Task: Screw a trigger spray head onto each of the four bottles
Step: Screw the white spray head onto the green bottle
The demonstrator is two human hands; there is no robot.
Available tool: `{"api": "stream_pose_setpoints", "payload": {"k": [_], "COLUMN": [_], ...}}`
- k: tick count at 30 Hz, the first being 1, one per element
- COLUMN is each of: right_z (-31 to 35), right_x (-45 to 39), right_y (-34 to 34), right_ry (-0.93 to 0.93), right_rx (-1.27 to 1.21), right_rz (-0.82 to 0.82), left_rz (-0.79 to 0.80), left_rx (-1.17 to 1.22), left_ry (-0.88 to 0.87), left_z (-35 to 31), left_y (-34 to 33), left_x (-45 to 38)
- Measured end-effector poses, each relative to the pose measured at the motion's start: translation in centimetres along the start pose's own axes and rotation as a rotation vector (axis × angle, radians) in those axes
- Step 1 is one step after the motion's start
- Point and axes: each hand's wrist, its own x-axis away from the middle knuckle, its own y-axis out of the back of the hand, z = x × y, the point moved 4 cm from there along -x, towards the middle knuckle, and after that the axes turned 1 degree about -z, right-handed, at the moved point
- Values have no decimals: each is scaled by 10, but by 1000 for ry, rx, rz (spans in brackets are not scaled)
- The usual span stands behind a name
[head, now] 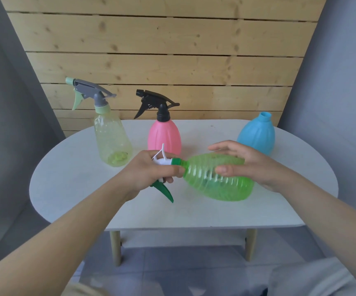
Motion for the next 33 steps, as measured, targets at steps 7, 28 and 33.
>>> {"api": "stream_pose_setpoints", "payload": {"k": [7, 28, 33], "right_z": [-12, -16, -16], "right_x": [-1, -5, -4], "right_y": [13, 5, 7], "right_ry": [-26, -61, -34], "right_rx": [-427, -183, -200], "right_rz": [-6, -10, 7], "left_rz": [-48, -56, -47], "left_rx": [99, 14, 81], "left_ry": [29, 23, 61], "left_z": [5, 9, 12], "left_y": [24, 22, 21], "left_x": [-2, 10, 4]}}
